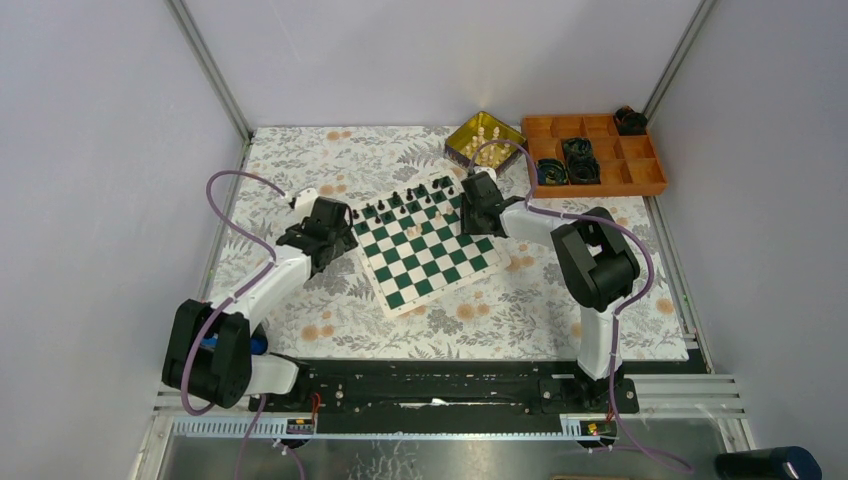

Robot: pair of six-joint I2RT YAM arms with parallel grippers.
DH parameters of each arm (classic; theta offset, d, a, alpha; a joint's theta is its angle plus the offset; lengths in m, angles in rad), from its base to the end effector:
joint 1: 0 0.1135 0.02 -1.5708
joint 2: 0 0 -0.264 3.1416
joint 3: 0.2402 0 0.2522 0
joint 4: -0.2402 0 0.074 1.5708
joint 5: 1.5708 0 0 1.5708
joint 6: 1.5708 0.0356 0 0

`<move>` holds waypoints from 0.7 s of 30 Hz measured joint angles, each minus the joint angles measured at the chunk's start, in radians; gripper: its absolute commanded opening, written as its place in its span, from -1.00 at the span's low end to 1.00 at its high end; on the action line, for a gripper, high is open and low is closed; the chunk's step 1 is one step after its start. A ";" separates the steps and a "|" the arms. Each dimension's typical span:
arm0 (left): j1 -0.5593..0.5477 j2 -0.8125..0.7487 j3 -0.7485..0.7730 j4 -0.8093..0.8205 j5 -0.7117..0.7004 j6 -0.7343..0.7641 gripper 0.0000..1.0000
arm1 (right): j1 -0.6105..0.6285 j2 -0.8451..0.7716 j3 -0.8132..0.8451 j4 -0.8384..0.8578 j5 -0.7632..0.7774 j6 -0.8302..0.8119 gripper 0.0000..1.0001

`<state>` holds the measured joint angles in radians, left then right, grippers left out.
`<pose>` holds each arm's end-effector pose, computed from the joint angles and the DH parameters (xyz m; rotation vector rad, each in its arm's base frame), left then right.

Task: Set up the chess pieces on the board
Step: Move the chessboard to the center of the board.

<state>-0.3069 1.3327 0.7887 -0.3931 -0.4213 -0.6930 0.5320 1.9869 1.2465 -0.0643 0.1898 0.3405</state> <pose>0.2536 -0.0651 0.2088 -0.6236 2.3158 0.0729 0.3684 0.2091 0.1555 -0.1357 2.3620 0.1986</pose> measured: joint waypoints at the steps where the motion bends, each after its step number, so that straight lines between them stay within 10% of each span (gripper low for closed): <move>1: 0.000 -0.003 0.005 0.000 0.000 0.000 0.66 | 0.000 0.000 0.004 -0.012 0.001 -0.001 0.10; 21: 0.000 -0.021 0.057 -0.005 0.012 0.000 0.68 | -0.013 0.061 0.249 -0.206 -0.001 -0.058 0.05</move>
<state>-0.3069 1.3117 0.8455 -0.3985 -0.4091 -0.6930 0.5186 2.0483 1.4956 -0.2699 0.1886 0.2825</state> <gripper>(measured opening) 0.840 0.531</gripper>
